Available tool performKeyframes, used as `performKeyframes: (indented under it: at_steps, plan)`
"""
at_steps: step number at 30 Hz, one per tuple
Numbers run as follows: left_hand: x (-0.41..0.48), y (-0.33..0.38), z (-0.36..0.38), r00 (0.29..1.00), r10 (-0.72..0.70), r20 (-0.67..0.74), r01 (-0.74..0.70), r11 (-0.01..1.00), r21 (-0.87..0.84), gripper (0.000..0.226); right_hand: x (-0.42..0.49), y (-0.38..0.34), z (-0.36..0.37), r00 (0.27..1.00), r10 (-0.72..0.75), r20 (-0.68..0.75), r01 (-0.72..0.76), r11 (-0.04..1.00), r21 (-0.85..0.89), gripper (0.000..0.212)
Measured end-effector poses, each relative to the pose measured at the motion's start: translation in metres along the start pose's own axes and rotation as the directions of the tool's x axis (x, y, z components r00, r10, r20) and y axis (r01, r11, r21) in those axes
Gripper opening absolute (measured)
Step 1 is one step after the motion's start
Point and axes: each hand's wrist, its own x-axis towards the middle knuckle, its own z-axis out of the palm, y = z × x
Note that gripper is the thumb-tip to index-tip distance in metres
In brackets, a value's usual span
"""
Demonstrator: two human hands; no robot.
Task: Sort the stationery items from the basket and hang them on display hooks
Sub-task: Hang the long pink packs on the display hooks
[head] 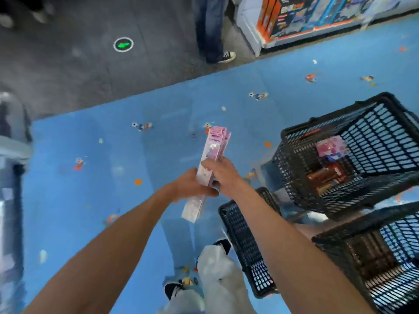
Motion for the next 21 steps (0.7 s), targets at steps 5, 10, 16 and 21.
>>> performKeyframes:
  at_steps: [5, 10, 16, 21]
  plan:
    - [-0.081, -0.100, -0.061, 0.985, -0.037, -0.169, -0.001, 0.975, -0.221, 0.025, -0.017, 0.030, 0.138, 0.970, -0.033, 0.241, 0.089, 0.970, -0.228, 0.019]
    - [-0.177, -0.190, -0.103, 0.920, -0.048, -0.389, -0.118, 0.913, -0.391, 0.025, -0.063, 0.074, 0.266, 0.949, -0.166, 0.268, 0.261, 0.891, -0.371, 0.036]
    - [-0.315, -0.288, -0.140, 0.948, -0.141, -0.284, -0.157, 0.571, -0.806, 0.034, -0.147, 0.125, 0.408, 0.771, -0.110, 0.628, 0.457, 0.782, -0.424, 0.024]
    - [-0.442, -0.357, -0.161, 0.859, -0.240, -0.451, -0.317, 0.443, -0.839, 0.026, -0.232, 0.155, 0.518, 0.554, 0.063, 0.830, 0.546, 0.725, -0.420, 0.017]
